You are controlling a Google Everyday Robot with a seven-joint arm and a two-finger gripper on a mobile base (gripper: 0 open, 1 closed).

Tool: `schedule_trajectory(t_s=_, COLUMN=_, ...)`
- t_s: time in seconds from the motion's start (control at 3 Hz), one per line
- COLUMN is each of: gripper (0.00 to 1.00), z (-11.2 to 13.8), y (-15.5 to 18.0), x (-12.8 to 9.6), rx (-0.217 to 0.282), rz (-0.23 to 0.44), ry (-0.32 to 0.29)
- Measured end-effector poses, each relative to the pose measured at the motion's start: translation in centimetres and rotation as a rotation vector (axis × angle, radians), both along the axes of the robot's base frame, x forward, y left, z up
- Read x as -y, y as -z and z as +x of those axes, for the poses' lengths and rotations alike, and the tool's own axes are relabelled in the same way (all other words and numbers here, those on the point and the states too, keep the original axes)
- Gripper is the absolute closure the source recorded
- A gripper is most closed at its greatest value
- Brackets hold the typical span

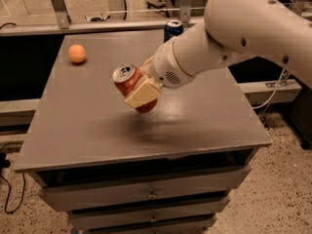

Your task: Knock coke can over

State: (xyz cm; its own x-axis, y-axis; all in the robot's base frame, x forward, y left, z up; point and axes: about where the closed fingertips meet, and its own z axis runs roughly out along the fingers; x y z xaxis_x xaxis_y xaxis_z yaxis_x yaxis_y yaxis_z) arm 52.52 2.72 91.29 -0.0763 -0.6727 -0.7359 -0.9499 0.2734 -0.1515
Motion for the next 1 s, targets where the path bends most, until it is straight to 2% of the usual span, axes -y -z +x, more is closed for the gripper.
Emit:
schedule_trajectory(t_s=0.33, gripper=1.0, z=0.9, y=2.2, x=2.5, rx=0.011, rz=-0.183, ry=-0.013)
schedule_trajectory(t_s=0.67, gripper=0.77, z=2.1, y=4.6, x=3.3, rx=0.005, rz=-0.318, ry=-0.004)
schedule_trajectory(t_s=1.0, gripper=0.54, z=2.3, y=4.7, x=3.2, rx=0.002, rz=-0.33, ry=-0.002)
